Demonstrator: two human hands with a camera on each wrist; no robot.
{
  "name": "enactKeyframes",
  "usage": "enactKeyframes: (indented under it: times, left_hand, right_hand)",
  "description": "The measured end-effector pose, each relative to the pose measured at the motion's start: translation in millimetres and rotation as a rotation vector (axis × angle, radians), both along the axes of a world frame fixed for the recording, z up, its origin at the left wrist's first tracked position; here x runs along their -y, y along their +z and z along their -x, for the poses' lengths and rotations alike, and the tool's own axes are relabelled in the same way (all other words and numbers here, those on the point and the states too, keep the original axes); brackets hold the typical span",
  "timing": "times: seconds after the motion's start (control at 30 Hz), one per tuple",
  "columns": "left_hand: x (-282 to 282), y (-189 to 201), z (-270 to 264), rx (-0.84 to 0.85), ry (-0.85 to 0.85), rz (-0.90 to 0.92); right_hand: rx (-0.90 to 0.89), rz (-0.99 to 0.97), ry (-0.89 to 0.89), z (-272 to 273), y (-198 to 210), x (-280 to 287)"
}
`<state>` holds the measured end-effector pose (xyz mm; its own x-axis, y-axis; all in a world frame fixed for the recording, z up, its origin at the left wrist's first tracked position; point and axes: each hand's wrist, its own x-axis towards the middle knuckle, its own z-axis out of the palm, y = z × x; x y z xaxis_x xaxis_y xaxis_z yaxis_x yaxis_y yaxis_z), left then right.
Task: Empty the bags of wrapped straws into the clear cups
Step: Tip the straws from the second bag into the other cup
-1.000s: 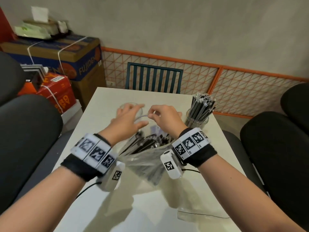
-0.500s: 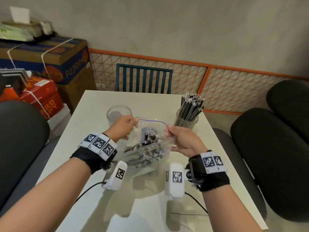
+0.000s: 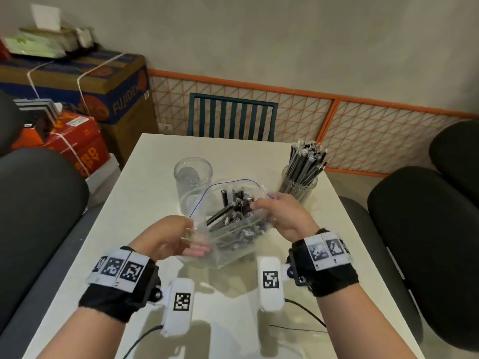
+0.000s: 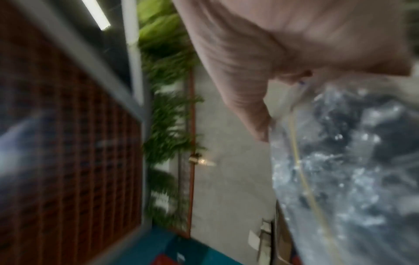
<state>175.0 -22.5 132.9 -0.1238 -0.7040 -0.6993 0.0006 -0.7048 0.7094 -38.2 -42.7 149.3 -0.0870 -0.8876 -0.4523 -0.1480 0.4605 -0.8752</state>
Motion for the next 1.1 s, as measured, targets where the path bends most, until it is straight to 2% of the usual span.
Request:
enactKeyframes:
  times: [0.07, 0.1, 0.13, 0.23, 0.3, 0.37, 0.47, 0.57, 0.6, 0.67, 0.77, 0.9, 0.97, 1.0, 1.03, 1.1]
  left_hand:
    - [2.6, -11.4, 6.3, -0.251, 0.246, -0.018]
    - [2.6, -16.0, 8.3, -0.389, 0.352, -0.042]
    - [1.0, -18.4, 10.4, -0.516, 0.435, -0.082]
    - [-5.0, -15.9, 17.7, -0.764, 0.57, -0.143]
    - [-8.0, -19.1, 24.7, -0.81, 0.611, -0.163]
    - [-9.2, -25.7, 30.9, -0.839, 0.674, -0.189]
    - [-7.7, -29.9, 38.3, -0.704, 0.65, -0.169]
    - [-7.6, -26.7, 42.0, -0.568, 0.533, -0.102]
    - [-7.8, -24.8, 41.8, -0.53, 0.49, -0.086]
    - [-8.8, -22.6, 41.7, -0.44, 0.45, -0.068]
    - [-10.2, -24.6, 40.4, -0.38, 0.492, 0.001]
    - [-13.1, -28.5, 46.8, -0.362, 0.472, 0.106]
    - [-12.9, -30.8, 48.3, -0.328, 0.46, 0.109]
    - [-12.7, -30.4, 47.4, -0.318, 0.454, 0.106]
    - [-12.5, -28.9, 46.4, -0.321, 0.464, 0.101]
    - [-8.8, -31.2, 41.3, -0.332, 0.507, 0.062]
  right_hand:
    - [-0.387, 0.031, 0.071, 3.3, 0.4, -10.8]
    - [-0.491, 0.034, 0.07, 6.4, 4.7, -17.9]
    - [-0.495, 0.009, 0.084, 9.5, 8.6, -25.3]
    - [-0.158, -0.098, 0.138, 17.6, 12.6, -41.2]
    - [0.062, -0.063, 0.048, 16.6, 6.6, -42.1]
    - [0.177, -0.016, -0.07, 12.5, -0.2, -37.1]
    - [0.329, -0.054, -0.152, 4.8, -5.9, -33.1]
    - [0.584, -0.177, -0.195, -2.8, -12.5, -35.6]
    - [0.602, -0.191, -0.197, -3.8, -14.4, -37.2]
    - [0.433, -0.144, -0.188, -1.1, -15.1, -36.6]
    - [0.075, 0.1, -0.229, 9.2, -10.1, -29.7]
    - [-0.363, 0.359, 0.036, 10.3, -4.1, -18.3]
    - [-0.43, 0.392, 0.034, 10.3, -7.3, -14.3]
    - [-0.37, 0.366, -0.005, 12.9, -10.4, -11.6]
    - [-0.214, 0.307, -0.051, 14.9, -12.5, -9.3]
    - [0.297, 0.09, -0.108, 17.5, -15.9, -6.6]
